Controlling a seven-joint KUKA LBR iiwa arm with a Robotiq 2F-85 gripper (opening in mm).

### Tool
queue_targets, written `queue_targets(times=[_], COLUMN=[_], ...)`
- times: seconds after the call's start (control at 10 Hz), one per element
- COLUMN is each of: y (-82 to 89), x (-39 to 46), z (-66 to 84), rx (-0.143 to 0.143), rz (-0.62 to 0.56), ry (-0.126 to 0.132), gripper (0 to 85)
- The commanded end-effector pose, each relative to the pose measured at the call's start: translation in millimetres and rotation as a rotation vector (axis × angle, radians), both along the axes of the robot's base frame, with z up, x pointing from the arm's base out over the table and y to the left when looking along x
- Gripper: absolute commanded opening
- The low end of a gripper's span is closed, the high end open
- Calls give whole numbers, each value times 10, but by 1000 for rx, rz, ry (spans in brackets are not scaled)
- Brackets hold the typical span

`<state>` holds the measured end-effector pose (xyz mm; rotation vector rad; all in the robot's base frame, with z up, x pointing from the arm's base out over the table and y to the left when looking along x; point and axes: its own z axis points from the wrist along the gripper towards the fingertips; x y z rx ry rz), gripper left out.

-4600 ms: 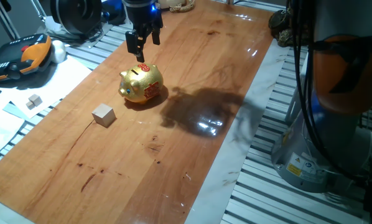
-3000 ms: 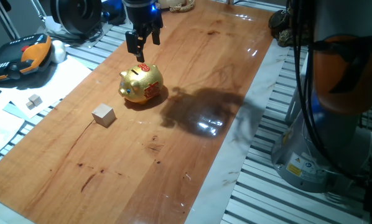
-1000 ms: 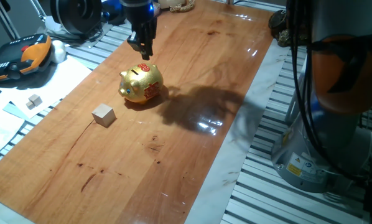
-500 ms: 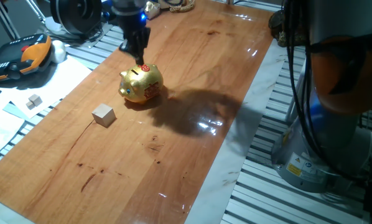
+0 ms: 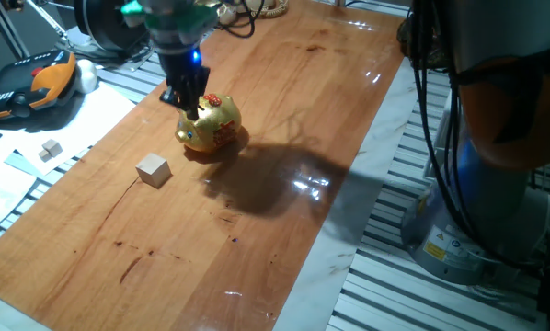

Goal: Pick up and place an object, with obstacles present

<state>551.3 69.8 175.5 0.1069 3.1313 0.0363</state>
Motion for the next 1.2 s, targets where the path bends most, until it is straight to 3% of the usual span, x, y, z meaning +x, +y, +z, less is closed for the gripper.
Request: queue_targets(times=[0.0,0.8,0.9,1.0,1.1], y=[26,130,187,233,222], x=[-6,64,45,32,52], z=[-14,-276,-351,-413,-438], rx=[-9,-1,-2,-6,-12], rz=[-2,-46,-60,-76,-67], ry=[6,7,-15,-56,-64], gripper=[0,0,0,0,0])
